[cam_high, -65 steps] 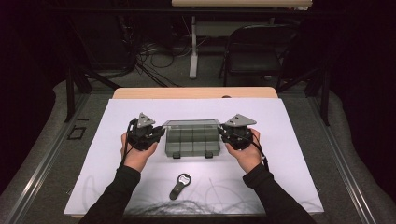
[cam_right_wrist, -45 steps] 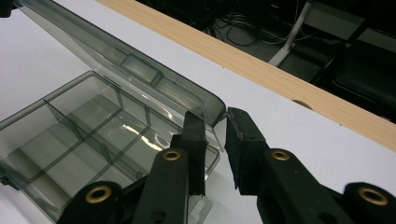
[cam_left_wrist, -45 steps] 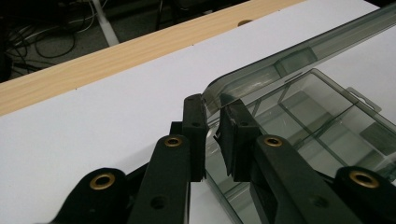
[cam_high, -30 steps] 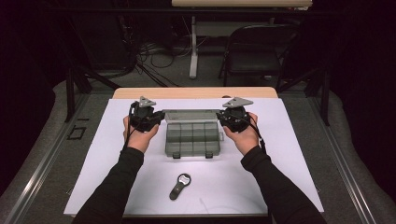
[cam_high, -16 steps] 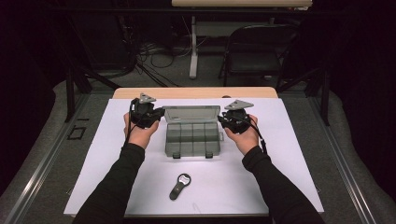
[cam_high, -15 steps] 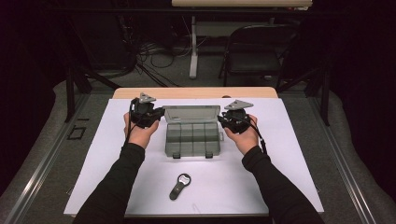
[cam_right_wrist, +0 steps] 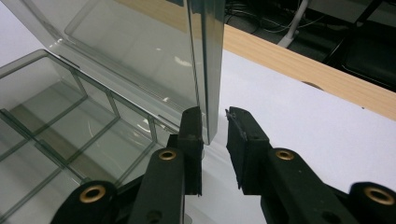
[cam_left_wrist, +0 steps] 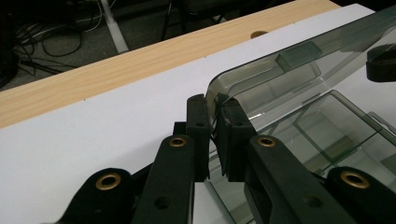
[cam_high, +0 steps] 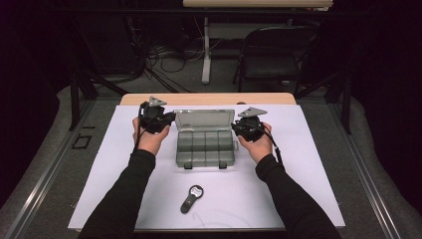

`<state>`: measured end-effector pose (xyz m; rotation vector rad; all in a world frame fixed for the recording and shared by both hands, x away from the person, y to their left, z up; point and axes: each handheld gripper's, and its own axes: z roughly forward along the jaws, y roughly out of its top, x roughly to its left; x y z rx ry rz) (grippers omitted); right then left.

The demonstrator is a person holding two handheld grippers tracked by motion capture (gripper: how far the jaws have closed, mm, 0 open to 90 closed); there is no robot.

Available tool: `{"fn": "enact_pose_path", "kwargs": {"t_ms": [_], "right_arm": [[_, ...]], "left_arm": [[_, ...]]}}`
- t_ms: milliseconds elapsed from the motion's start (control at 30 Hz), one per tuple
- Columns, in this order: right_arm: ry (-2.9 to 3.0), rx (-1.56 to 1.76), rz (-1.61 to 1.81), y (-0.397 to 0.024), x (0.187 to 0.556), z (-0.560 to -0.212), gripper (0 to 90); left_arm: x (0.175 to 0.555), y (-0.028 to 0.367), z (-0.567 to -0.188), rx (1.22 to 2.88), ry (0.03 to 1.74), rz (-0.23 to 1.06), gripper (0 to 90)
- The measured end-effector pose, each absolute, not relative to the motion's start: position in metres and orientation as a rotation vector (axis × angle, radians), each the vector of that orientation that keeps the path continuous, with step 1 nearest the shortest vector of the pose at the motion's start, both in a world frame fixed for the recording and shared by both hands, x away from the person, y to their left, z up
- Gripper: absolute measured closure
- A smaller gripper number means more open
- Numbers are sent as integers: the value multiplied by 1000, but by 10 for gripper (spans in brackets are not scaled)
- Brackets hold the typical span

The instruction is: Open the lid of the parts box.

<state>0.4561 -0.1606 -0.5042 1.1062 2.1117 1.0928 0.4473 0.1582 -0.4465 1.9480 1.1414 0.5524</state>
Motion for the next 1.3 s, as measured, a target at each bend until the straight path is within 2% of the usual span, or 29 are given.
{"fn": "enact_pose_path", "kwargs": {"t_ms": [567, 867, 1300], "right_arm": [[2113, 1119, 1121, -157, 470, -525, 783], [2103, 1119, 1135, -158, 474, -532, 839], [2103, 1135, 1136, -158, 474, -532, 847]], "left_arm": [[453, 158, -447, 1927, 1157, 545, 844], [454, 158, -448, 1918, 1160, 543, 842], [451, 160, -454, 1924, 1171, 527, 775]]}}
